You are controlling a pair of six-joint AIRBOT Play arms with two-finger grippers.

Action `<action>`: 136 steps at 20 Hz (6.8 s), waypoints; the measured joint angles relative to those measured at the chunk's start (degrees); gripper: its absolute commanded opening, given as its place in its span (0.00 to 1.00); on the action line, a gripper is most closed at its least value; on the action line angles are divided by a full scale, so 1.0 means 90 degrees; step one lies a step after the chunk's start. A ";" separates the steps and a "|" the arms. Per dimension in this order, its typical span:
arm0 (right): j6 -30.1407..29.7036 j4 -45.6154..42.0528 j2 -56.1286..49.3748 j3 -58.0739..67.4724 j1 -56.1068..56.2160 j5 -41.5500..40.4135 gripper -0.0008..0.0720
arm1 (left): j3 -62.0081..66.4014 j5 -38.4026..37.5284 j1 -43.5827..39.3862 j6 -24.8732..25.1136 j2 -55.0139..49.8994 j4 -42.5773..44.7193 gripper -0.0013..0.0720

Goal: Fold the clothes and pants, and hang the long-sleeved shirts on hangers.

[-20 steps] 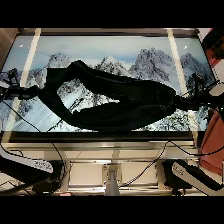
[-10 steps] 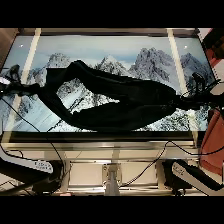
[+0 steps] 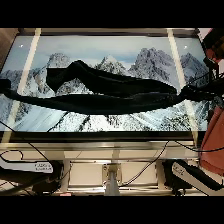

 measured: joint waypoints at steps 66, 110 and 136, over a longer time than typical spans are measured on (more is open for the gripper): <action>-0.2620 0.3062 -0.3089 -0.2123 -0.2378 -0.1302 0.67 | -0.2601 0.1851 -0.0401 0.0474 0.0221 -0.0828 0.80; -0.3597 0.3725 -0.3276 -0.2144 -0.1766 -0.1664 0.07 | -0.2606 0.7859 -0.1013 0.0520 0.1916 -0.4976 0.06; -0.3638 0.3738 -0.3053 -0.2140 -0.1773 -0.1231 0.07 | -0.2601 0.5100 -0.0549 -0.1979 0.0301 -0.2050 0.06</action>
